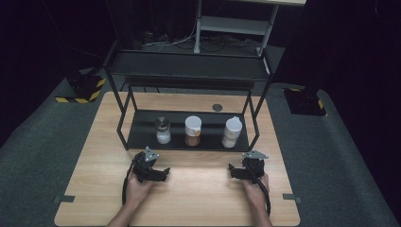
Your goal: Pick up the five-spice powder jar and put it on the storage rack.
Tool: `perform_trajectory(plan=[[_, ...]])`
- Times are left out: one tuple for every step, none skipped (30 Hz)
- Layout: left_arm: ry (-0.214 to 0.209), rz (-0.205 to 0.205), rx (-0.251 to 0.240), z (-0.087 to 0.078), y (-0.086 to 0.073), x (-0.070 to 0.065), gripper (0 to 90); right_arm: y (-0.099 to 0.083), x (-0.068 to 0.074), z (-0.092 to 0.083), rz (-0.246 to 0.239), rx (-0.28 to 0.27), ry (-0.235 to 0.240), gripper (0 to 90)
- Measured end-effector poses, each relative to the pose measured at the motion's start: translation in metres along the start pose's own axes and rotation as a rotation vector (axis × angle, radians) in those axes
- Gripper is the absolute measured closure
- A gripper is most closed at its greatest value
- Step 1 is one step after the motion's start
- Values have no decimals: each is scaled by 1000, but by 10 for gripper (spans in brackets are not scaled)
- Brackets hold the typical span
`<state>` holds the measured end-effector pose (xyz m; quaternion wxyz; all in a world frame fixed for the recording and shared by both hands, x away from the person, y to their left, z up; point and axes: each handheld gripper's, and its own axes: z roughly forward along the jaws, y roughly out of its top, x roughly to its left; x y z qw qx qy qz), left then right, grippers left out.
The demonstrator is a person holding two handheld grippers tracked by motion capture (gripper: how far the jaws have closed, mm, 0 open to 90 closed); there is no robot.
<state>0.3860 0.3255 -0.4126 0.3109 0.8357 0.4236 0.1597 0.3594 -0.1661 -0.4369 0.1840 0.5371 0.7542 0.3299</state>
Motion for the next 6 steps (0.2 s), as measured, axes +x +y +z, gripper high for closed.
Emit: perform_trajectory(plan=[[0, 0, 0, 0, 0, 0, 56, 0, 0, 0, 0, 0, 0, 88], [1, 0, 0, 0, 0, 0, 56, 0, 0, 0, 0, 0, 0, 88], [2, 0, 0, 0, 0, 0, 56, 0, 0, 0, 0, 0, 0, 88], [4, -1, 1, 0, 0, -1, 55, 0, 0, 0, 0, 0, 0, 88], [4, -2, 1, 0, 0, -1, 54, 0, 0, 0, 0, 0, 0, 88], [4, -1, 1, 0, 0, -1, 54, 0, 0, 0, 0, 0, 0, 89]])
